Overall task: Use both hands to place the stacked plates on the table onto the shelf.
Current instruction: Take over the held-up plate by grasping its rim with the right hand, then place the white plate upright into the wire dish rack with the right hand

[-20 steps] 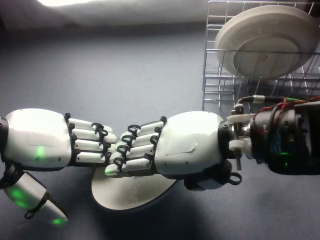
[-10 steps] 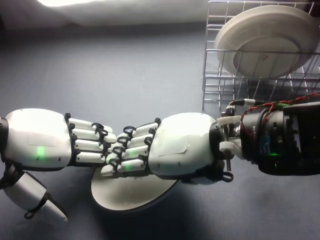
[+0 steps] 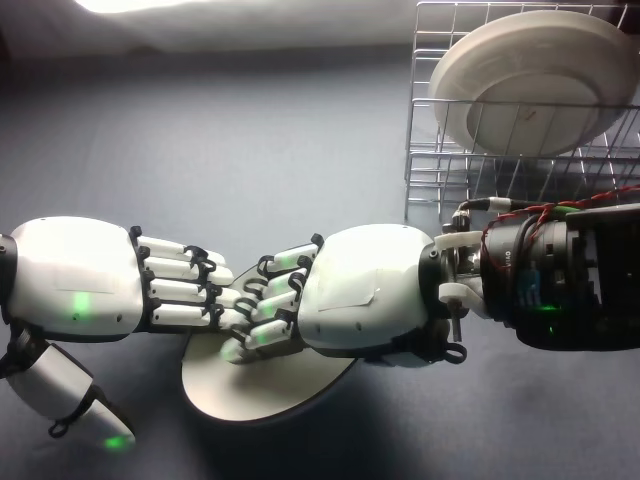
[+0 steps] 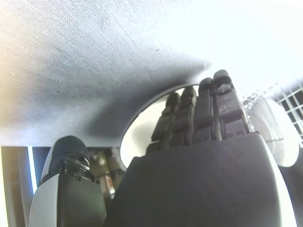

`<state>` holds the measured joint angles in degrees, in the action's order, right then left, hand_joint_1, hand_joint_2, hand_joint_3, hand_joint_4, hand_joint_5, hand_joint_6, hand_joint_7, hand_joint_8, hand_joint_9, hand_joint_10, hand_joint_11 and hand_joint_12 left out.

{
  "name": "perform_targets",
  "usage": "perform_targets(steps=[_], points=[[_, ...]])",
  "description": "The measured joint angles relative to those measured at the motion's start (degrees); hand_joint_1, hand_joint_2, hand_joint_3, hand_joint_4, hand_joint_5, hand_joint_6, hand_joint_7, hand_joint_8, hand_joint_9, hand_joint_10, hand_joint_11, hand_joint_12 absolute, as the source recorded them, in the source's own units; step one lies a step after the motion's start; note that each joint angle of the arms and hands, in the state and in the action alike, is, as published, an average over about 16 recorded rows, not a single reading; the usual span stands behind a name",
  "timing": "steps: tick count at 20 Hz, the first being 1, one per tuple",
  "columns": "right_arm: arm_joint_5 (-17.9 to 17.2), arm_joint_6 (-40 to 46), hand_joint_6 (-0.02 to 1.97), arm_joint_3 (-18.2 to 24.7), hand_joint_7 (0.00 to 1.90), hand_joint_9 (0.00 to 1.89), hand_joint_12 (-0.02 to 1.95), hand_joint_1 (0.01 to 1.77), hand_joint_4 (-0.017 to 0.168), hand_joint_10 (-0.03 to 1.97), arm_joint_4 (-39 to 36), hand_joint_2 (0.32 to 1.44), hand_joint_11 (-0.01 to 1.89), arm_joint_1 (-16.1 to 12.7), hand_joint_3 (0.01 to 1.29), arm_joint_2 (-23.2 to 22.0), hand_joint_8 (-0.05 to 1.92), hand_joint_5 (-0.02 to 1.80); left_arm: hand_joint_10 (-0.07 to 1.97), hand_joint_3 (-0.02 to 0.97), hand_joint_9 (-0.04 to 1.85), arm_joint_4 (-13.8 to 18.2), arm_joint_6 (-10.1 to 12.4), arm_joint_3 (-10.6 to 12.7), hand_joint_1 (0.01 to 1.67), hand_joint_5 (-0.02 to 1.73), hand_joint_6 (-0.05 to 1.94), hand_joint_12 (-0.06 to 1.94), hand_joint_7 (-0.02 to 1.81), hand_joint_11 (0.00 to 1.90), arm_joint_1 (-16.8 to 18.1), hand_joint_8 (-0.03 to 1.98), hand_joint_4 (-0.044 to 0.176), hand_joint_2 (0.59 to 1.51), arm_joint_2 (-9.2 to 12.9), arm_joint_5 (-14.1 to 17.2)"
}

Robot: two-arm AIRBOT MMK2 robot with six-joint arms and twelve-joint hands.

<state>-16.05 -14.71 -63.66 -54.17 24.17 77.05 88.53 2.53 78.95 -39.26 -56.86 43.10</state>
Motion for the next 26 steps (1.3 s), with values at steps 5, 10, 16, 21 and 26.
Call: perform_targets(steps=[5,10,16,21,26], points=[[-1.28,-0.16,0.34,0.05,0.46,0.44,1.41,1.52,-0.005,0.55,0.22,1.07,0.38,-0.15,0.01,-0.24,0.33,0.46,-0.02,0.006,-0.01,0.78,0.06,-0.16,0.02,-0.01,-0.02,0.0,-0.01,0.01,0.63,-0.02,-0.008,1.056,0.18,-0.03],[-3.07,-0.3,0.64,0.65,0.68,0.65,1.56,1.44,-0.005,0.93,0.38,1.04,0.62,-0.82,0.01,-1.47,0.6,0.63,-0.02,0.005,0.0,2.42,0.12,-0.8,0.02,-0.01,-0.02,0.0,-0.01,0.01,2.36,-0.02,-0.005,1.059,0.91,0.21],[-4.32,-0.37,0.95,2.81,0.79,0.77,1.49,1.39,-0.004,1.2,1.86,1.01,0.8,-2.66,0.01,-4.57,0.85,0.72,0.0,0.005,0.01,4.05,0.29,-2.42,0.02,0.0,0.0,0.0,0.0,0.01,6.48,-0.01,-0.002,1.063,3.45,0.85],[-4.84,-0.38,1.04,5.36,0.87,0.85,1.45,1.38,-0.003,1.22,6.1,1.01,0.83,-4.97,0.01,-8.36,0.85,0.79,0.01,0.005,0.02,4.75,0.67,-3.92,0.01,0.01,0.01,0.0,0.01,0.01,10.73,-0.01,0.001,1.064,6.65,1.86],[-5.31,-0.4,1.09,7.45,0.93,0.92,1.45,1.38,-0.002,1.22,13.8,1.01,0.87,-7.3,0.01,-12.13,0.85,0.84,0.01,0.005,0.02,4.76,1.64,-4.38,0.01,0.02,0.01,0.0,0.02,0.01,14.32,0.0,0.0,1.062,9.99,2.87]])
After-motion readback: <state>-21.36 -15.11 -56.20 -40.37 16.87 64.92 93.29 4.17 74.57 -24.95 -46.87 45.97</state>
